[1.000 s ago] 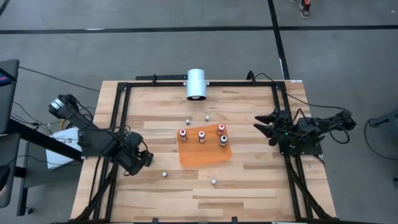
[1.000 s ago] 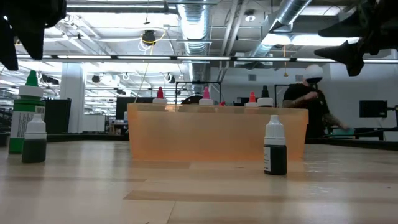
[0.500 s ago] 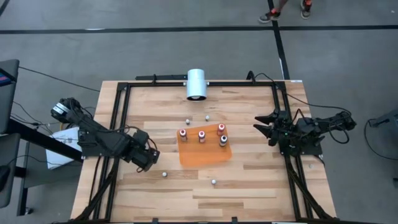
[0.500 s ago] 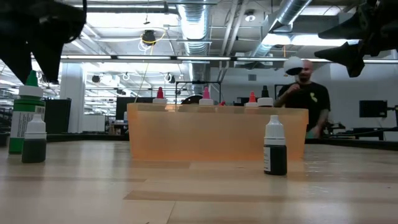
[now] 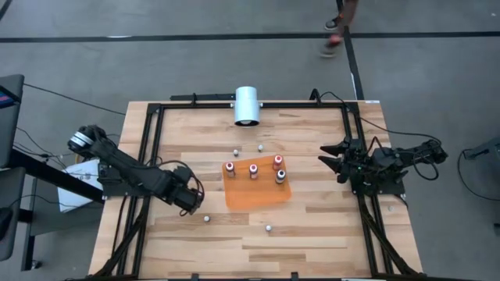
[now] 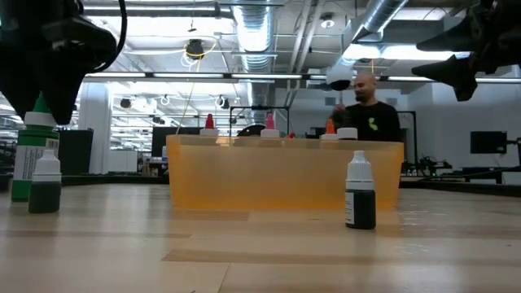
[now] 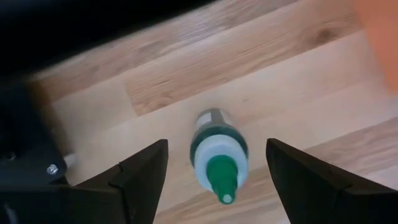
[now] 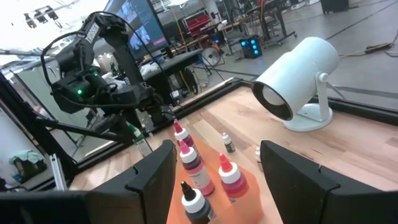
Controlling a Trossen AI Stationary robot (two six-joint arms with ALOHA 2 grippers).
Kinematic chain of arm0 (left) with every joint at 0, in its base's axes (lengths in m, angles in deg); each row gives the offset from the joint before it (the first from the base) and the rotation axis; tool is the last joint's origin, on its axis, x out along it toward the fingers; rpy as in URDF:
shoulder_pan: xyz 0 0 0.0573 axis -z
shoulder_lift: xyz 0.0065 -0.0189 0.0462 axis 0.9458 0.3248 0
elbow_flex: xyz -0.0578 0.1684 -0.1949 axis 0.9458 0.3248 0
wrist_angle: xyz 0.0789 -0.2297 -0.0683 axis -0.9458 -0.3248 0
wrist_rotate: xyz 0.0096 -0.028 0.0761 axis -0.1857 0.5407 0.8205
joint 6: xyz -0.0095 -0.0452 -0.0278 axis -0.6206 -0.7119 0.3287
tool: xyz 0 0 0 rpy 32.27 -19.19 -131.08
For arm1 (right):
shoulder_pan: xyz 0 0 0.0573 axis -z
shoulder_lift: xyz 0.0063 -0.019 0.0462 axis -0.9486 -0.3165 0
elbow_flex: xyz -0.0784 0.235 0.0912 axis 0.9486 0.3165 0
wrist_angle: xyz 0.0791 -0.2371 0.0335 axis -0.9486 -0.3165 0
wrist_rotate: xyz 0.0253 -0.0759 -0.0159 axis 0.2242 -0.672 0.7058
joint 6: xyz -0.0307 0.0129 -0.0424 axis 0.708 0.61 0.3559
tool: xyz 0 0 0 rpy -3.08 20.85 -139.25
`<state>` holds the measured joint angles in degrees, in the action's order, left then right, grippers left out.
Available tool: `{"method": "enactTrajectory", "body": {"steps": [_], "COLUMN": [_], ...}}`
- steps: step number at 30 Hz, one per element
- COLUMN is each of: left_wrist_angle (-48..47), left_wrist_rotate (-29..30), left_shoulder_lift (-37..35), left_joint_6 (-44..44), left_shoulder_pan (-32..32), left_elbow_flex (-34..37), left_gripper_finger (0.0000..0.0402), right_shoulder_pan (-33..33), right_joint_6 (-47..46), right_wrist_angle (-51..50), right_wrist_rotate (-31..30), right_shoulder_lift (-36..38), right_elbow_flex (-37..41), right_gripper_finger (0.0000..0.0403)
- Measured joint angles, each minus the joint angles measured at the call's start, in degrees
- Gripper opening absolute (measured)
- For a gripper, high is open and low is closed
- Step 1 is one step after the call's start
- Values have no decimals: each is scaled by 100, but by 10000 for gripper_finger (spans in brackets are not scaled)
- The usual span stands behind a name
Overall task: Pick & Place food coloring
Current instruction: Put the large green food coloring bottle into the orange container
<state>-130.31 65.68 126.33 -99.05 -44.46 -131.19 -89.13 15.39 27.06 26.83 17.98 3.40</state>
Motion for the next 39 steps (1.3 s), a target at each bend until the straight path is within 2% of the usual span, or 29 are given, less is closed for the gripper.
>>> {"method": "enactTrajectory", "body": {"steps": [8, 25, 39], "left_wrist_angle": [3, 55, 58], "left_wrist_rotate": [-104, -126, -138], "left_shoulder_lift": [192, 296, 287], "left_joint_6": [33, -8, -81], "left_shoulder_pan": [-6, -6, -4], "left_elbow_flex": [6, -6, -15], "left_gripper_finger": [258, 126, 115], "right_shoulder_pan": [0, 0, 0], "right_joint_6": [0, 0, 0], "right_wrist_angle": [-9, -2, -4], "right_wrist_rotate": [-1, 0, -2], "right_shoulder_lift": [0, 0, 0], "right_elbow_flex": [0, 0, 0], "right_gripper_finger": [221, 221, 221]}}
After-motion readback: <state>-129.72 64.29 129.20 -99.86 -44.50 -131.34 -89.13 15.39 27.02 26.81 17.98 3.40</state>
